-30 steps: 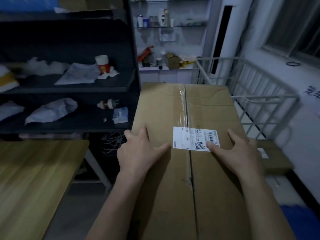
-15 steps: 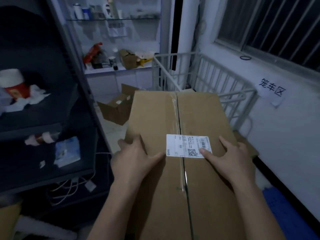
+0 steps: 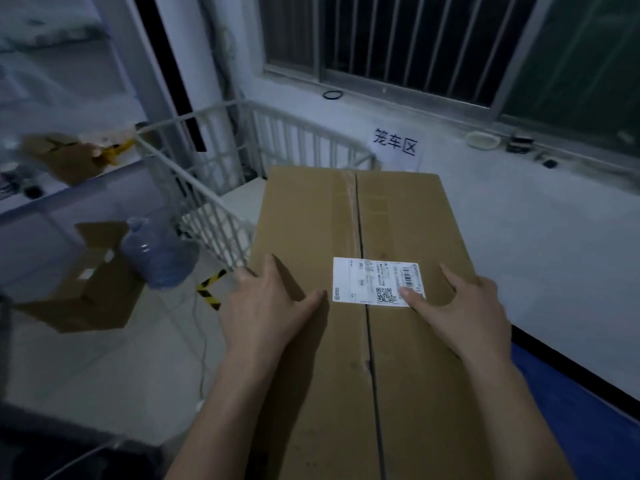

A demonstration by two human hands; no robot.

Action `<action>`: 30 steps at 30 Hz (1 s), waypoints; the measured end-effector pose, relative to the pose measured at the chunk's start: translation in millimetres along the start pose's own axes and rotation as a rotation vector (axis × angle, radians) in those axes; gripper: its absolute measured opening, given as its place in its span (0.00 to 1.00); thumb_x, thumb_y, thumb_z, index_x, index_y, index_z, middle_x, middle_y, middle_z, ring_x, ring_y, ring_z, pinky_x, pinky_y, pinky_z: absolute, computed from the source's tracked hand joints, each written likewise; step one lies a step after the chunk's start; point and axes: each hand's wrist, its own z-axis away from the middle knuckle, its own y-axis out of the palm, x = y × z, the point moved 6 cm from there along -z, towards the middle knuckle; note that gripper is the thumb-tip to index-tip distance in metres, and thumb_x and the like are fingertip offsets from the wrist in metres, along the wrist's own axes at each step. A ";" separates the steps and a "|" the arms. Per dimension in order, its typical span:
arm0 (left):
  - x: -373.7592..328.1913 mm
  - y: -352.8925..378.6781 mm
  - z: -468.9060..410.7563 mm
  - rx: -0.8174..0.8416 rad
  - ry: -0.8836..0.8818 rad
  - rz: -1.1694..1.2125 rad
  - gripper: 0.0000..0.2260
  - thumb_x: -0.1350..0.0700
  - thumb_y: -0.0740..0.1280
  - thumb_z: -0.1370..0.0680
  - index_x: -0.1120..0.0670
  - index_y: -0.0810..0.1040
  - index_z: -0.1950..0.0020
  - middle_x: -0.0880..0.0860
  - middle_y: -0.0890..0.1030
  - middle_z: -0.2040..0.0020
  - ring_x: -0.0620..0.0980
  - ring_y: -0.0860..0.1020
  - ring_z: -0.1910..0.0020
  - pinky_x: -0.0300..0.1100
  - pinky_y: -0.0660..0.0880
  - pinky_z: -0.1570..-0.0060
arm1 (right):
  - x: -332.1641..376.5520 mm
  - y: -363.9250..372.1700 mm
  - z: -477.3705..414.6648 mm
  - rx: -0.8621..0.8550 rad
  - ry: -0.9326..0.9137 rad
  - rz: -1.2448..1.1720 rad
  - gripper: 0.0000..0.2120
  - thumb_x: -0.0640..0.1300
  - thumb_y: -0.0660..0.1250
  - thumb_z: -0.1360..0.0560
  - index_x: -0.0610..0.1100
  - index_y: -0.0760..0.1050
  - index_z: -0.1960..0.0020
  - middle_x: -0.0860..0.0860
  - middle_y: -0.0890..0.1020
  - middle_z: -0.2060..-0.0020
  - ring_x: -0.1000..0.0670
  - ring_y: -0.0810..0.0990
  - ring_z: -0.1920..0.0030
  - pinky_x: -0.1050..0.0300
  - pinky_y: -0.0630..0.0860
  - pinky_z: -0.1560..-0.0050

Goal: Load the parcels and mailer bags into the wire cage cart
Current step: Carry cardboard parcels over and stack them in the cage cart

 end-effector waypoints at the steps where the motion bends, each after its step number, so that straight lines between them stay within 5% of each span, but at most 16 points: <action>1: -14.7 8.2 -17.1 0.015 0.018 -0.004 0.42 0.24 0.61 0.31 0.49 0.61 0.26 0.61 0.70 0.35 0.62 0.79 0.47 0.46 0.70 0.59 | -5.6 1.2 -17.3 -0.004 0.021 -0.004 0.54 0.86 0.57 0.45 0.63 0.61 0.23 0.43 0.63 0.26 0.36 0.70 0.31 0.36 0.73 0.36; 12: -183.7 70.5 -186.3 0.173 0.083 -0.064 0.46 0.22 0.60 0.32 0.49 0.57 0.23 0.59 0.67 0.33 0.59 0.78 0.46 0.49 0.78 0.55 | -42.9 -8.5 -225.3 0.010 0.155 -0.039 0.52 0.83 0.64 0.42 0.60 0.63 0.23 0.44 0.65 0.27 0.38 0.72 0.32 0.39 0.73 0.36; 22: -270.9 94.6 -283.8 0.195 0.205 -0.039 0.42 0.23 0.62 0.33 0.49 0.61 0.29 0.58 0.69 0.38 0.61 0.78 0.47 0.52 0.78 0.53 | -49.2 -28.1 -316.2 -0.085 0.277 -0.030 0.50 0.80 0.66 0.40 0.59 0.64 0.24 0.43 0.65 0.28 0.35 0.73 0.35 0.37 0.72 0.36; 30: -308.5 159.7 -371.3 0.353 0.351 -0.054 0.51 0.20 0.61 0.36 0.48 0.55 0.22 0.61 0.63 0.28 0.61 0.75 0.36 0.50 0.74 0.45 | -60.3 23.5 -373.3 -0.095 0.432 0.058 0.47 0.83 0.59 0.38 0.60 0.64 0.26 0.42 0.65 0.30 0.33 0.73 0.37 0.38 0.75 0.41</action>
